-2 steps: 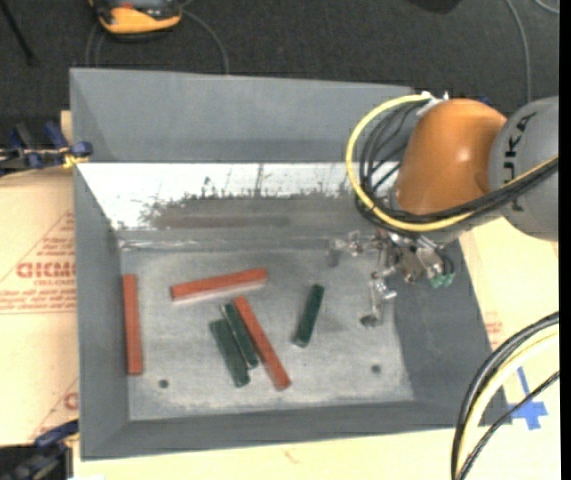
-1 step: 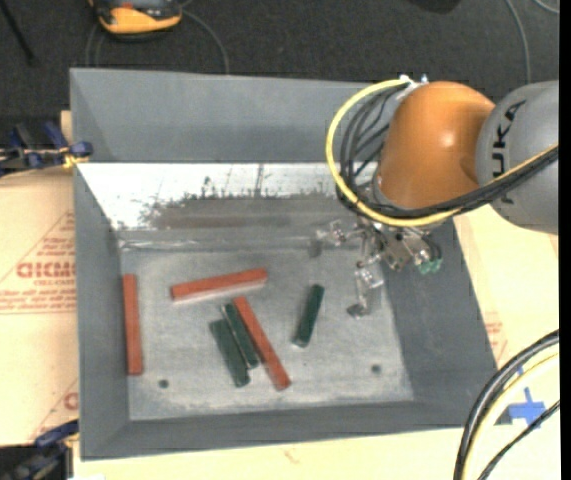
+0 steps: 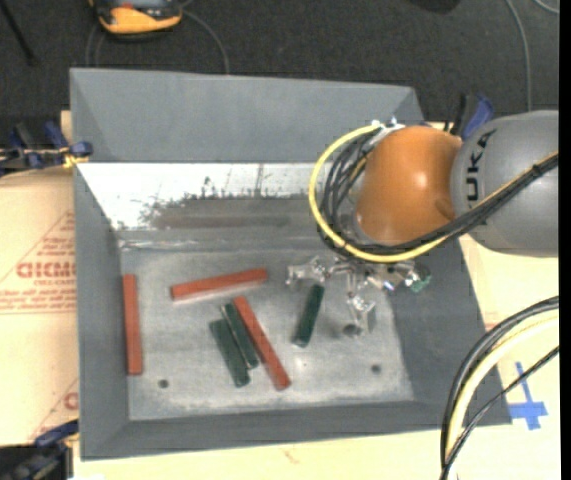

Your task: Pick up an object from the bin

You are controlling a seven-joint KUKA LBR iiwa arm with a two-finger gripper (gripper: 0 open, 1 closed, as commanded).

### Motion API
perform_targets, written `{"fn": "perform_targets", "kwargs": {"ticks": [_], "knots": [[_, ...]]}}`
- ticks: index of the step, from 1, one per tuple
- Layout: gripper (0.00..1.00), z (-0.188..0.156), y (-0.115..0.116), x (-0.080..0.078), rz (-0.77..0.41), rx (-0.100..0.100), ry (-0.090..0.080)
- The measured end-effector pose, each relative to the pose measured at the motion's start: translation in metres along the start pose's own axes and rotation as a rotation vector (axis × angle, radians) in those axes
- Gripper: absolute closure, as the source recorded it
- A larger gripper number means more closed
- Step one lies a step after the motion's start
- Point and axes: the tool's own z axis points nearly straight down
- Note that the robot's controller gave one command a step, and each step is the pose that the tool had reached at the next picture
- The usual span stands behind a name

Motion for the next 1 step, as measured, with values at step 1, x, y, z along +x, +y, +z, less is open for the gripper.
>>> {"fn": "perform_targets", "kwargs": {"ticks": [1], "knots": [[1.0, 0.0344, 0.0118, -0.0168, -0.222, -0.005, 0.002]]}}
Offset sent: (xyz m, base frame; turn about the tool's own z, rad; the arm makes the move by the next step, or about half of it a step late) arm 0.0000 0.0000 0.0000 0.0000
